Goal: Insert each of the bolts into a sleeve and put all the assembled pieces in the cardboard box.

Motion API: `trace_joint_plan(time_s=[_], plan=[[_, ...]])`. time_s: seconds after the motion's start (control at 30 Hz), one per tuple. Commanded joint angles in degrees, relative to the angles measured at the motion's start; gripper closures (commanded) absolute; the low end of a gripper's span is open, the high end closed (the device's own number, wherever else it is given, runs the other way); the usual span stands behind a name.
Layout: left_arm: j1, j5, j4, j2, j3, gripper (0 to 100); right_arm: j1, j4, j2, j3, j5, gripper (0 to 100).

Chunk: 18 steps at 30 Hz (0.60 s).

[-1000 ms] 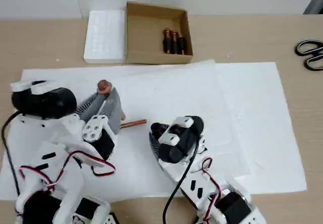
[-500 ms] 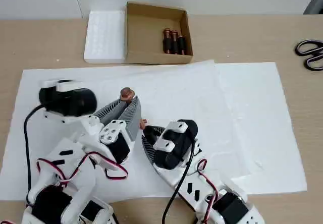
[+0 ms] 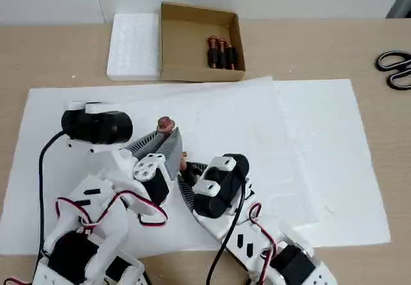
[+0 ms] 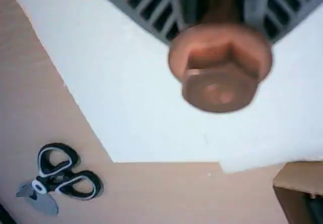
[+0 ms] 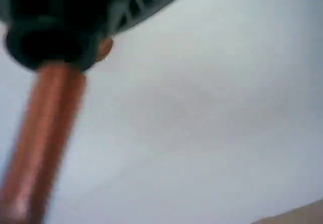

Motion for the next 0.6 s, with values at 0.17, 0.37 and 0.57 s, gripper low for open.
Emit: trace_joint_plan(time_s=[0.17,0.37,0.57], plan=[[0.2,0.8,-3.9,-0.4,1.2,99,-0.8,-3.7,-0.2,-0.7,-0.1,99.5],[2.0,0.8,-0.4,-0.6,1.2,99,-0.5,-3.7,-0.4,-0.7,1.9,99.5],[7.4,0.5,4.6,-0.8,0.7,99,3.6,-3.8,-0.5,-0.7,2.3,99.5]])
